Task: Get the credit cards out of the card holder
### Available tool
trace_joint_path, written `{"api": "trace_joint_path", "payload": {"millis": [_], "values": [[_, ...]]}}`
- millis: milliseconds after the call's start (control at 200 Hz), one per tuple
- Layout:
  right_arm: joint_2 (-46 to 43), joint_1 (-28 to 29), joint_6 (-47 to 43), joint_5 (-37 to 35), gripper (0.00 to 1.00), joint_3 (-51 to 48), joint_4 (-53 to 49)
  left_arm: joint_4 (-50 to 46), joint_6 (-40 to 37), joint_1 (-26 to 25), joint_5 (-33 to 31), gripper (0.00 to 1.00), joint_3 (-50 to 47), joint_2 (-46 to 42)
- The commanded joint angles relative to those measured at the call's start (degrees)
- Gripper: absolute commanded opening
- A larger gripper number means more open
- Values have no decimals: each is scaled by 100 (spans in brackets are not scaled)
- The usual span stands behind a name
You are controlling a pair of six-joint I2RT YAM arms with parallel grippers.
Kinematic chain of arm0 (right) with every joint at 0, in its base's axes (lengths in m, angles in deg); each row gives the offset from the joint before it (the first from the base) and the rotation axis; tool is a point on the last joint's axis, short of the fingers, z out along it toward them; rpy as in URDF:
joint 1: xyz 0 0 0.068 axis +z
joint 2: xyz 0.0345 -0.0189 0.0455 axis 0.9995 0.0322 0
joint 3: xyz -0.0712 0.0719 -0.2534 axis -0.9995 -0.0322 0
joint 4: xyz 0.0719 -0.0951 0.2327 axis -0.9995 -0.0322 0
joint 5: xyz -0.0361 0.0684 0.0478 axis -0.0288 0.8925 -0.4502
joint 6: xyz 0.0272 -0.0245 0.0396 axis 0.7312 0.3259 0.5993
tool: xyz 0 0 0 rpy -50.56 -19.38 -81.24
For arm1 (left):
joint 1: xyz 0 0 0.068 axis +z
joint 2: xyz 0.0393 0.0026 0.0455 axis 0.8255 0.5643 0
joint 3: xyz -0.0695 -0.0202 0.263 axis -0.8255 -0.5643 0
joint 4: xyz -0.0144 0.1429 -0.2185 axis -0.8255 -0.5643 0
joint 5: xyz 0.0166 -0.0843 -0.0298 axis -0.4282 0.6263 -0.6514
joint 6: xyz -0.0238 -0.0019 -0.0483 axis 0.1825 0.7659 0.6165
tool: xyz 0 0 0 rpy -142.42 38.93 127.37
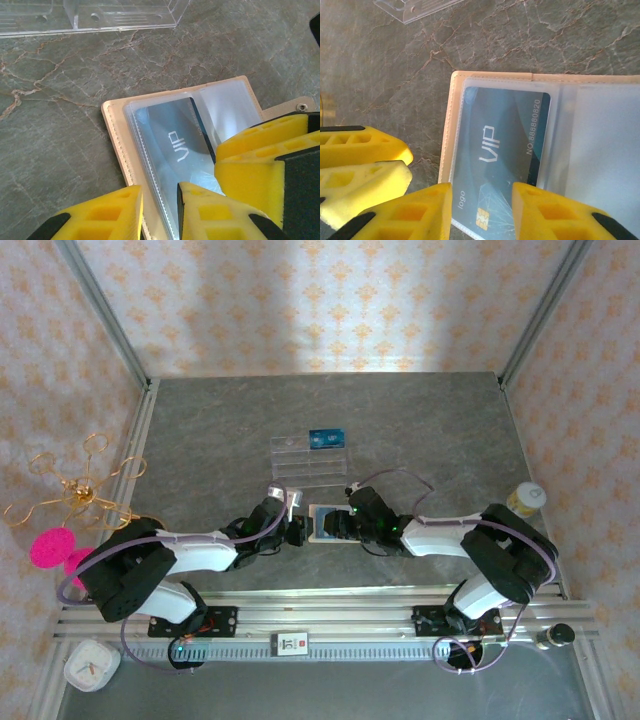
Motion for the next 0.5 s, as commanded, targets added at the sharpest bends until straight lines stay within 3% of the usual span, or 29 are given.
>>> {"api": "trace_joint_path", "payload": {"millis": [0,230,496], "values": [[-24,48,27,-99,35,-41,10,-110,-42,44,-165,26,-38,-106],[236,48,129,-183,34,-91,37,-106,-40,54,-151,26,-50,-132],[-41,92,393,-815,33,-275,-268,-136,-60,57,-153,26,-29,-125]]}}
